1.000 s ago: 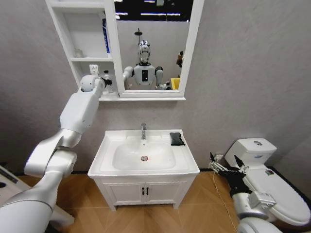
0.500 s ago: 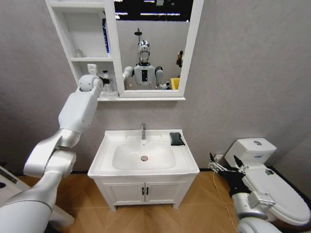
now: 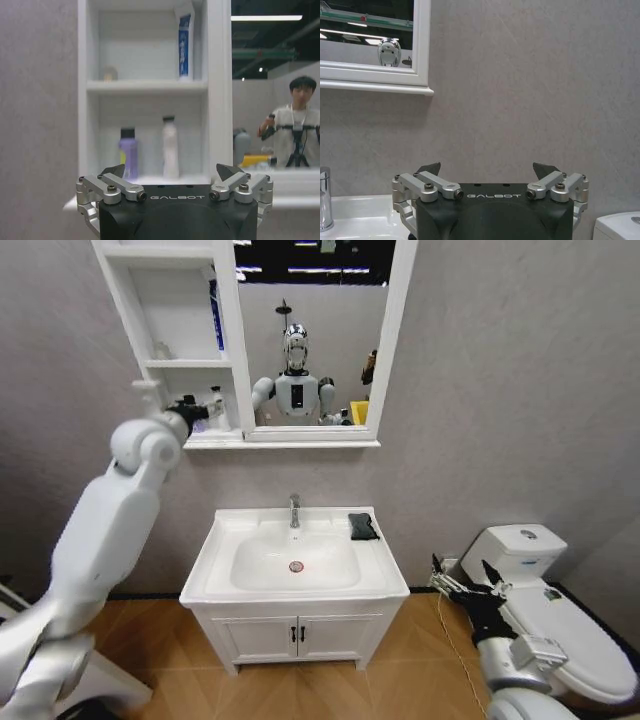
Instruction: Move facial cleanser and shampoo from washbasin to cabinet, then wipe washbasin with towel.
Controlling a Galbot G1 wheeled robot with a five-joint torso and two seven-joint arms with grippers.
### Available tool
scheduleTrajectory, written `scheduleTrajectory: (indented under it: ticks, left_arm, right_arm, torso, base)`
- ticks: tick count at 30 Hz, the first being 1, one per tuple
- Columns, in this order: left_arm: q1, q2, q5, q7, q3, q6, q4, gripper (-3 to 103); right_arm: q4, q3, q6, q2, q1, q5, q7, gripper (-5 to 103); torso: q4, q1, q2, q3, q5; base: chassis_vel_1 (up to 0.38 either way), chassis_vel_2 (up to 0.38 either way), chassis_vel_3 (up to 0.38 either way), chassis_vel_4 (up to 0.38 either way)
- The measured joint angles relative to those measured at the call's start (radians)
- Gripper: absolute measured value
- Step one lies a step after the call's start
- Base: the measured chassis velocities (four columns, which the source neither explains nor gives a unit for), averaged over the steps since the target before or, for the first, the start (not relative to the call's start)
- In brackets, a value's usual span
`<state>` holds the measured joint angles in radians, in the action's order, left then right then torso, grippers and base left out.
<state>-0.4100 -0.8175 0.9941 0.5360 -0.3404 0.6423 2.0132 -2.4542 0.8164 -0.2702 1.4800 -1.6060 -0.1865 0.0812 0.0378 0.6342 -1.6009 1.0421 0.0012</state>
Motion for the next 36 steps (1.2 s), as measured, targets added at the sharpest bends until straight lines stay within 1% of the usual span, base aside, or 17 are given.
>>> scheduleTrajectory:
  ticks: [1,2,3,4,5,6,9,10,11,12,14,15,16,18,22,29,36]
  left_arm:
    - [-0.138,0.003,-0.013,-0.002,-0.071,0.0,0.075,100]
    - [-0.272,-0.009,-0.044,-0.017,-0.159,-0.003,0.142,100]
    - [-0.272,-0.009,-0.044,-0.017,-0.159,-0.003,0.142,100]
    - [-0.386,-0.028,-0.08,-0.04,-0.229,-0.007,0.195,100]
    - [-0.538,-0.065,-0.149,-0.095,-0.326,-0.022,0.257,100]
    - [-0.538,-0.065,-0.149,-0.095,-0.326,-0.022,0.257,100]
    - [-0.896,-0.201,-0.326,-0.243,-0.526,-0.087,0.382,100]
    - [-0.896,-0.201,-0.326,-0.243,-0.526,-0.087,0.382,100]
    - [-1.011,-0.252,-0.385,-0.301,-0.57,-0.119,0.417,100]
    - [-1.011,-0.252,-0.385,-0.301,-0.57,-0.119,0.417,100]
    - [-1.194,-0.362,-0.495,-0.429,-0.629,-0.223,0.47,100]
    - [-1.238,-0.397,-0.524,-0.46,-0.64,-0.259,0.475,100]
    - [-1.238,-0.397,-0.524,-0.46,-0.64,-0.259,0.475,100]
    - [-1.282,-0.456,-0.571,-0.492,-0.658,-0.32,0.454,100]
    - [-1.287,-0.488,-0.594,-0.537,-0.679,-0.364,0.408,100]
    - [-1.305,-0.526,-0.575,-0.503,-0.646,-0.368,0.392,100]
    - [-1.295,-0.526,-0.572,-0.495,-0.64,-0.368,0.389,100]
  right_arm:
    - [-0.001,-0.002,-0.004,-0.001,0.003,0.001,-0.001,100]
    - [-0.006,-0.006,-0.009,-0.003,0.005,0.002,-0.001,100]
    - [-0.006,-0.006,-0.009,-0.003,0.005,0.002,-0.001,100]
    - [-0.01,-0.008,-0.013,-0.004,0.008,0.003,-0.001,100]
    - [-0.014,-0.012,-0.017,-0.007,0.009,0.004,-0.002,100]
    - [-0.014,-0.012,-0.017,-0.007,0.009,0.004,-0.002,100]
    - [-0.028,-0.022,-0.02,-0.007,0.003,0.009,-0.003,100]
    - [-0.028,-0.022,-0.02,-0.007,0.003,0.009,-0.003,100]
    - [-0.032,-0.023,-0.02,-0.006,-0.002,0.009,-0.004,100]
    - [-0.032,-0.023,-0.02,-0.006,-0.002,0.009,-0.004,100]
    - [-0.04,-0.022,-0.019,-0.005,-0.013,0.01,-0.008,100]
    - [-0.044,-0.021,-0.018,-0.005,-0.015,0.01,-0.009,100]
    - [-0.044,-0.021,-0.018,-0.005,-0.015,0.01,-0.009,100]
    - [-0.046,-0.021,-0.019,-0.006,-0.017,0.008,-0.009,100]
    - [-0.047,-0.022,-0.019,-0.008,-0.021,0.006,-0.01,100]
    - [-0.047,-0.016,-0.02,-0.015,-0.024,-0.002,-0.01,100]
    - [-0.047,-0.017,-0.024,-0.016,-0.023,-0.005,-0.006,100]
  torso:
    - [0.0,0.0,0.0,0.0,-0.0022]
    - [-0.0006,0.0,0.0,0.0,-0.0029]
    - [-0.0006,0.0,0.0,0.0,-0.0029]
    - [-0.0007,0.0,0.0,0.0,-0.0014]
    - [-0.0006,0.0,0.0,0.0,-0.001]
    - [-0.0006,0.0,0.0,0.0,-0.001]
    - [-0.0009,0.0,0.0,0.0,-0.0012]
    - [-0.0009,0.0,0.0,0.0,-0.0012]
    - [-0.0005,0.0,0.0,0.0,-0.0013]
    - [-0.0005,0.0,0.0,0.0,-0.0013]
    - [-0.0003,0.0,0.0,0.0,-0.0008]
    - [-0.0005,0.0,0.0,0.0,-0.0007]
    - [-0.0005,0.0,0.0,0.0,-0.0007]
    - [-0.0009,0.0,0.0,0.0,-0.0008]
    - [-0.0013,0.001,0.0,0.0,-0.0011]
    - [-0.0008,0.0,0.0,0.0,-0.0011]
    - [-0.0008,0.001,0.0,0.0,-0.0011]
  base:
    - [0.0,0.0,0.0,0.0]
    - [0.0,0.0,0.0,0.0]
    - [0.0,0.0,0.0,0.0]
    - [0.0,0.0,0.0,0.0]
    - [0.0,0.0,0.0,0.0]
    - [0.0,0.0,0.0,0.0]
    - [0.0,0.0,0.0,0.0]
    - [0.0,0.0,0.0,0.0]
    - [0.0,0.0,0.0,0.0]
    - [0.0,0.0,0.0,0.0]
    - [0.0,0.0,0.0,0.0]
    - [0.0,0.0,0.0,0.0]
    - [0.0,0.0,0.0,0.0]
    - [0.0,0.0,0.0,0.0]
    - [0.0,0.0,0.0,0.0]
    - [0.0,0.0,0.0,0.0]
    - [0.0,0.0,0.0,0.0]
